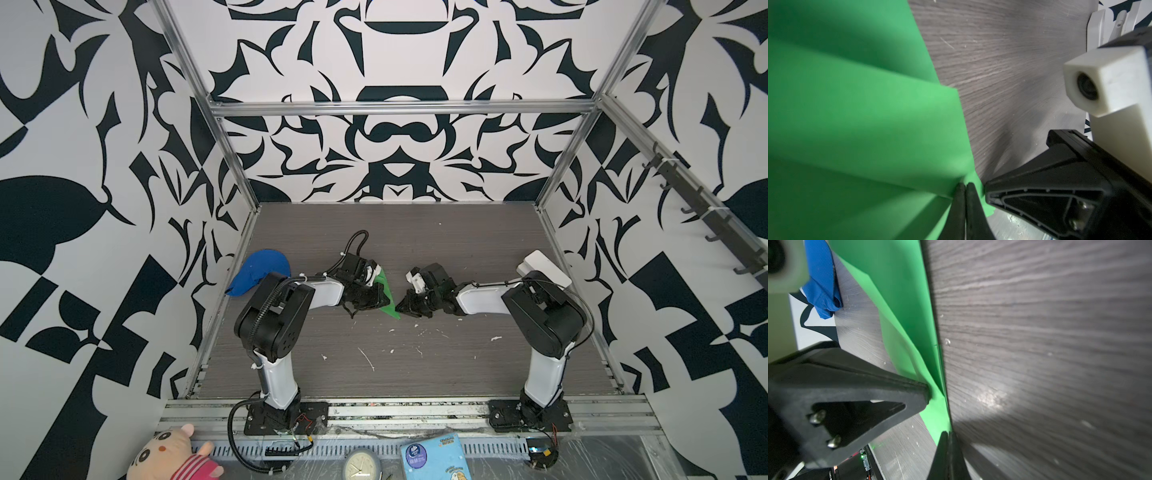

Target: Fold a paper plane with a square sheet of paper (pick it up from the middle)

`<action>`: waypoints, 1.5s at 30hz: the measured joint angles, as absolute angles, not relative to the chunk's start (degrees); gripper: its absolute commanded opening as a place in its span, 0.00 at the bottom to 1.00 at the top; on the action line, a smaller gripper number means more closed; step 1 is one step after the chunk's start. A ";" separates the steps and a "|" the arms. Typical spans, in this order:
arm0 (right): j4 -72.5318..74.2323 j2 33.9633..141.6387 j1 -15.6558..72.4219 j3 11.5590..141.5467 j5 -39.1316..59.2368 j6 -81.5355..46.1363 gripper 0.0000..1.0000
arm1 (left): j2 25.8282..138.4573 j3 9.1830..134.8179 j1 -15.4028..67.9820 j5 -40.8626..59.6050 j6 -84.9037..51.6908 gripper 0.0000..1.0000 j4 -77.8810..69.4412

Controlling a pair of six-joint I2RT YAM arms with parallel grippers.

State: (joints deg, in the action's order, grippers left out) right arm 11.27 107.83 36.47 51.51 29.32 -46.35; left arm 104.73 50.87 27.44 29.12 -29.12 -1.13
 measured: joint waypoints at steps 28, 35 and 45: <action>10.17 104.07 40.51 52.53 23.31 -43.31 0.00 | 105.08 50.19 28.10 25.43 -38.09 0.07 -5.50; 10.92 106.00 40.80 52.99 23.05 -44.86 0.00 | 105.03 48.29 28.64 23.33 -46.65 0.07 -10.72; 14.46 106.96 39.86 52.97 17.98 -53.04 0.00 | 104.42 45.56 30.04 19.03 -57.84 0.07 -16.95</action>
State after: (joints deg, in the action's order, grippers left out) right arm 14.46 106.96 39.86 52.97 17.98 -53.04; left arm 104.42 45.56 30.04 19.03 -57.84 -16.95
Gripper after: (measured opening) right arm 0.048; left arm 0.070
